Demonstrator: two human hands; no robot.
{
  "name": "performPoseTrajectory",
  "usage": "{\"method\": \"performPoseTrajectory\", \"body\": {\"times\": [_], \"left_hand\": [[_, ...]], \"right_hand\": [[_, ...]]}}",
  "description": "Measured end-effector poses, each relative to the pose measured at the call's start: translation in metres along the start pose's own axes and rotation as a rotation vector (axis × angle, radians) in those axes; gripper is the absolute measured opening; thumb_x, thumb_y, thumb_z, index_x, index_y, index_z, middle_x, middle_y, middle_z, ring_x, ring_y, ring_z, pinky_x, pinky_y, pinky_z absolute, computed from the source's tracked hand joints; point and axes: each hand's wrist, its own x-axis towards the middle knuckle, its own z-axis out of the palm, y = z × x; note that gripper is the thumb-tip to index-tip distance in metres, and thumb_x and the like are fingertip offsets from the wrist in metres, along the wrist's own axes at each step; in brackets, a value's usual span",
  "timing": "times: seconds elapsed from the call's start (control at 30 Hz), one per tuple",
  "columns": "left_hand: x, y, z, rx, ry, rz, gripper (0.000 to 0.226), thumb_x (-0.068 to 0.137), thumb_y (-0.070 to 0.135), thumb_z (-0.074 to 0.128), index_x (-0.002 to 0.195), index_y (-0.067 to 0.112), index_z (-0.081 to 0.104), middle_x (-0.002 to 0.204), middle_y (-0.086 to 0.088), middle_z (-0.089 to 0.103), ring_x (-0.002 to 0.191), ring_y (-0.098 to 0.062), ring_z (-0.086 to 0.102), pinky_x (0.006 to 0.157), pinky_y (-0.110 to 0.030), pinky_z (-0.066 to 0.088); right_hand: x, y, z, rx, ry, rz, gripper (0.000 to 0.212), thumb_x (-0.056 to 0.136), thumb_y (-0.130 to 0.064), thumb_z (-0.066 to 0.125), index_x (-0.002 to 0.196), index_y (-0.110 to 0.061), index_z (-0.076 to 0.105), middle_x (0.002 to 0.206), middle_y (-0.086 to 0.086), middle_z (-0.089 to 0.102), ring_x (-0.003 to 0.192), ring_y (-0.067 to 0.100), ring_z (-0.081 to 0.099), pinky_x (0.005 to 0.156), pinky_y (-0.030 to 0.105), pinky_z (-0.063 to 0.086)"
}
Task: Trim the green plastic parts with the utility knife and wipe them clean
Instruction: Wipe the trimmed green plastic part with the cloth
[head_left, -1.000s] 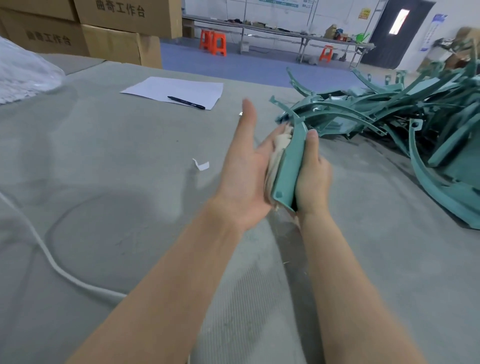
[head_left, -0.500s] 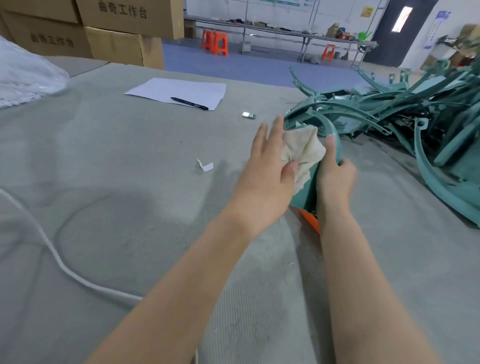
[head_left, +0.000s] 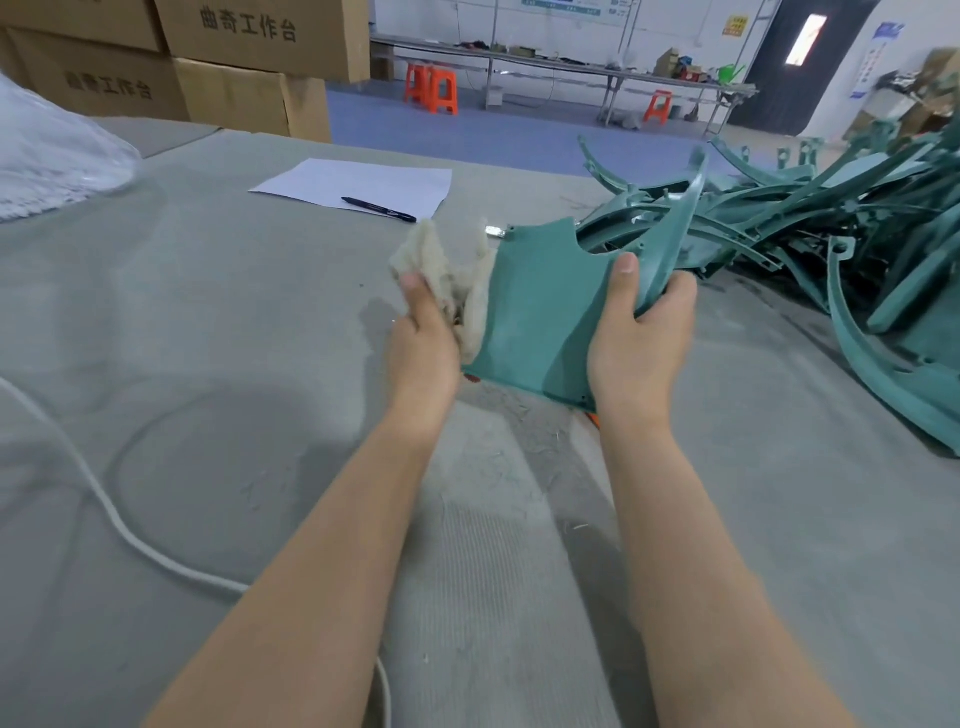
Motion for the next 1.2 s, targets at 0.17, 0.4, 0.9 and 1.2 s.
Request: {"method": "performPoseTrajectory", "body": {"times": [0.17, 0.4, 0.9, 1.2], "left_hand": [[-0.007, -0.008, 0.010, -0.242, -0.317, -0.044, 0.029, 0.105, 0.028, 0.033, 0.122, 0.012, 0.050, 0.101, -0.002, 0.063, 0.082, -0.005, 0.062, 0.075, -0.022, 0.050], [-0.001, 0.006, -0.004, -0.832, -0.356, -0.218, 0.017, 0.098, 0.002, 0.044, 0.106, 0.008, 0.058, 0.091, -0.004, 0.069, 0.085, -0.012, 0.065, 0.078, -0.021, 0.051], [0.003, 0.008, -0.017, -0.652, -0.347, -0.109, 0.019, 0.096, 0.029, 0.050, 0.099, 0.019, 0.066, 0.090, 0.001, 0.070, 0.076, -0.010, 0.066, 0.068, -0.025, 0.050], [0.003, 0.003, -0.008, -0.473, -0.466, -0.016, 0.019, 0.101, 0.007, 0.041, 0.115, 0.010, 0.053, 0.098, -0.004, 0.063, 0.076, -0.008, 0.064, 0.075, -0.024, 0.056]], "right_hand": [[0.003, 0.007, -0.003, 0.084, 0.063, 0.104, 0.017, 0.101, -0.029, 0.047, 0.095, -0.014, 0.043, 0.082, -0.013, 0.049, 0.078, 0.006, 0.052, 0.079, 0.029, 0.046], [0.016, 0.013, -0.010, 0.210, 0.112, 0.327, 0.022, 0.100, -0.032, 0.046, 0.080, -0.024, 0.042, 0.085, -0.006, 0.057, 0.080, 0.013, 0.057, 0.085, 0.039, 0.051], [0.010, 0.007, -0.010, 0.150, -0.031, 0.248, 0.015, 0.102, -0.031, 0.045, 0.092, -0.021, 0.050, 0.094, -0.001, 0.060, 0.089, 0.015, 0.057, 0.089, 0.039, 0.050], [0.016, 0.013, -0.013, 0.117, 0.042, 0.316, 0.020, 0.101, -0.033, 0.044, 0.082, -0.026, 0.046, 0.096, 0.001, 0.060, 0.094, 0.021, 0.059, 0.093, 0.044, 0.049]]}}
